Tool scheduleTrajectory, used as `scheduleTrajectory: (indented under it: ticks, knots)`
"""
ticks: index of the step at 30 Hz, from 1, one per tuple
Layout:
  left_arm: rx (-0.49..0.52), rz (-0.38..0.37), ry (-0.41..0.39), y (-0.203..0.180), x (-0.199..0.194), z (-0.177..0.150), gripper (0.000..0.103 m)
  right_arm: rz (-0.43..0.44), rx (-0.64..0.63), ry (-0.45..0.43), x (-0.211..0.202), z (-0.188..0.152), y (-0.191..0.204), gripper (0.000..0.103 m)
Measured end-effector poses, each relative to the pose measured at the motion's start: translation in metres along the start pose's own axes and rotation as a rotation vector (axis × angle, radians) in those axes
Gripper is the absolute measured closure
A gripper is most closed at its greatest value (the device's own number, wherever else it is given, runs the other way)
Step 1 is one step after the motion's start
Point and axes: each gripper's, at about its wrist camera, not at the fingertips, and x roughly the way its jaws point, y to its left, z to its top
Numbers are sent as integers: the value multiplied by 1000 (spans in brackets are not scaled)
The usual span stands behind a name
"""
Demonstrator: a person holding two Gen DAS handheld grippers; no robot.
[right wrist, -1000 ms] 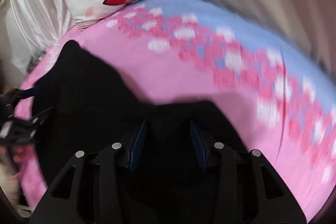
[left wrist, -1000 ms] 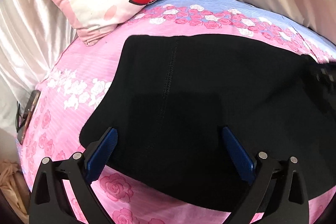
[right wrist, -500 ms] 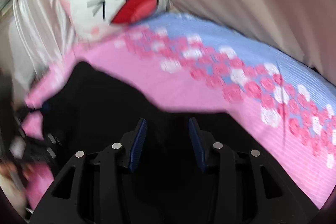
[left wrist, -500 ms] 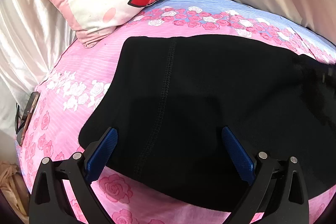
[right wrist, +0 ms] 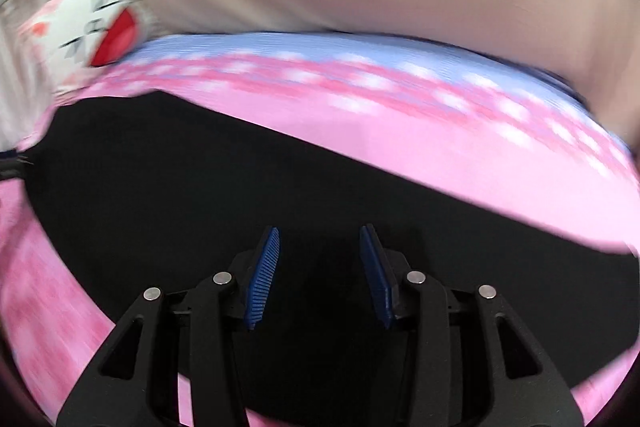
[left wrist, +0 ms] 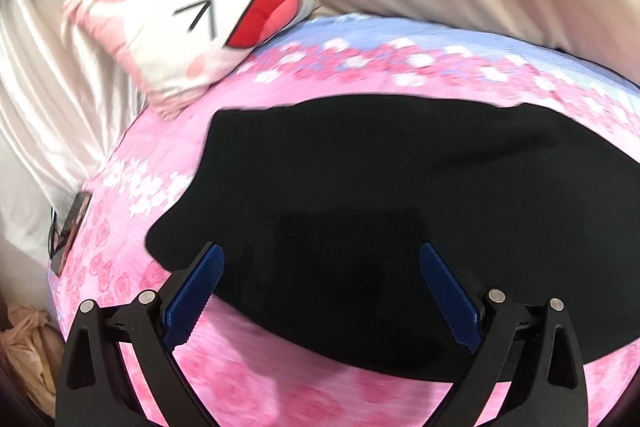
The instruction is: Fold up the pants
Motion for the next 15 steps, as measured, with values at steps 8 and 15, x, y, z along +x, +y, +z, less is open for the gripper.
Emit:
scheduleTrajectory:
  ticks: [8,15]
  knots:
    - [89,-60,-74,-99,-38,10,6,-124,164,-34,-43,-49,-106,62]
    - [133,-113,-64,-162,-52,6,6,-208,356,-9,-53,-76,-207,61]
